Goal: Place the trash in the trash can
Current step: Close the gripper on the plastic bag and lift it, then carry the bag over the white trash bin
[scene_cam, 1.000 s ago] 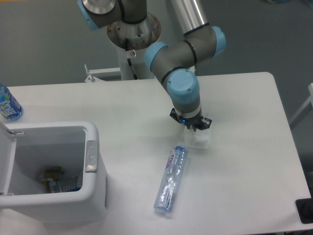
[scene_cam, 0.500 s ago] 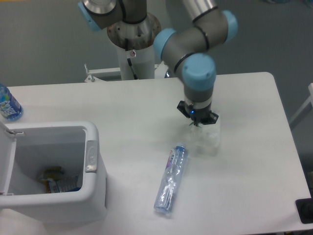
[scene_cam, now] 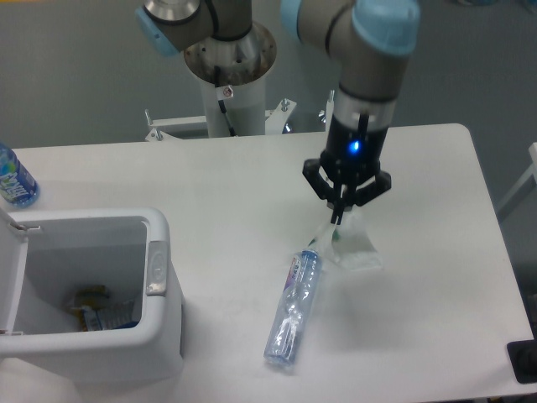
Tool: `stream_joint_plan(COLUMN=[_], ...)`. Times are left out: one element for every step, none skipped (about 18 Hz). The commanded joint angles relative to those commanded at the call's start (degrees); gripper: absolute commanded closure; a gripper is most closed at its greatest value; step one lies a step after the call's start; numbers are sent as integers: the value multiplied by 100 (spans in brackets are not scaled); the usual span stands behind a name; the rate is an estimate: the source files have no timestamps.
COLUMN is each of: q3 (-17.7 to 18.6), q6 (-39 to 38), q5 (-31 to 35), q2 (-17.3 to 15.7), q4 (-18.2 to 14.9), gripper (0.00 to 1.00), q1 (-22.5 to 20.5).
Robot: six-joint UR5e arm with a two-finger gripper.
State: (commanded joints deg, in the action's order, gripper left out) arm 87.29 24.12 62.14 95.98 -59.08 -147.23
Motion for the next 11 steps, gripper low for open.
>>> stream_joint_plan(q3=[-114,-246,-386,-518,-624,-669,-687,-687,-643,-617,-590], q6=[-404,-826,-1187,-1452,-1646,-1769,-1805,-1823,-1841,-1858,-1859], q5=[0,-9,-9,-9,-9,-9,-9,-9,-9,0,0], q2=[9,18,35,61,70,70,79,70,70,70,88], q4=[193,403,606,773,818,836,845,845,845,836,836], gripper=[100,100,100,100,100,100,100,100,100,100,100], q1=[184,378,484,555,695,896,1124,1283,1433,1626,1758])
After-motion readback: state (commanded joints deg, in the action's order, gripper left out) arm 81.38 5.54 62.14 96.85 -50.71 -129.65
